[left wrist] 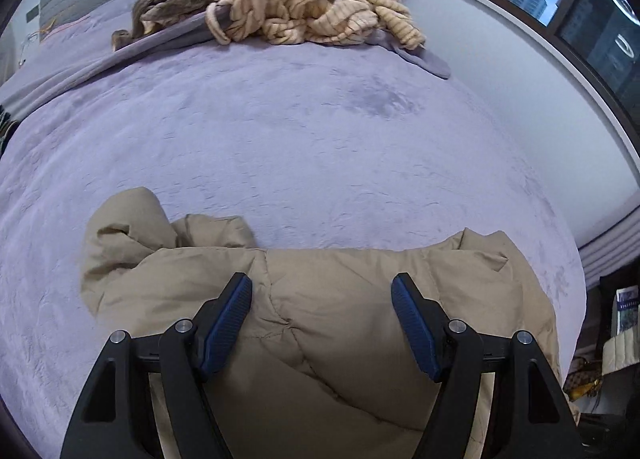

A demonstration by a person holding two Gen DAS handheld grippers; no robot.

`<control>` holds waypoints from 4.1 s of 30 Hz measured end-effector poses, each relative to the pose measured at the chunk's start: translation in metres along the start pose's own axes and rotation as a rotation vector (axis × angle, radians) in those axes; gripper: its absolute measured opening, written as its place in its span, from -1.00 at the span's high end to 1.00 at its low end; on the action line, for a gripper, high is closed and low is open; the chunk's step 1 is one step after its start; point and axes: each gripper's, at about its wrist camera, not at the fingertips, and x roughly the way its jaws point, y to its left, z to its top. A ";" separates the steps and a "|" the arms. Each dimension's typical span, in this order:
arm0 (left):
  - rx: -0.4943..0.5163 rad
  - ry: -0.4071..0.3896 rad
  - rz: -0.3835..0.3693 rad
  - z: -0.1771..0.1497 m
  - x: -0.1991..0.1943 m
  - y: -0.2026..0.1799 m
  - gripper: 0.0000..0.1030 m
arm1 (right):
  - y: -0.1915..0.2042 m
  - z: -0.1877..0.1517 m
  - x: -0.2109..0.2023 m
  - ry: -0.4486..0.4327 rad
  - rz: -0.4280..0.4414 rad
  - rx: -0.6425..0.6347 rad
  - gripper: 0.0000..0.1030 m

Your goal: Fold large clothes

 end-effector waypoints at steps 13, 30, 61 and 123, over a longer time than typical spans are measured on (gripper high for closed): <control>-0.013 0.052 0.027 -0.002 0.023 -0.005 -0.46 | -0.043 0.034 -0.051 -0.085 0.138 0.063 0.38; -0.056 0.082 0.098 -0.032 -0.064 0.016 -0.46 | -0.034 0.004 0.024 0.232 0.130 -0.203 0.58; -0.256 0.167 0.143 -0.165 -0.144 0.049 -1.00 | 0.016 0.002 0.004 0.139 0.169 -0.121 -0.54; -0.517 0.174 -0.093 -0.085 -0.052 0.107 -1.00 | 0.034 0.137 0.146 0.510 0.431 -0.244 -1.00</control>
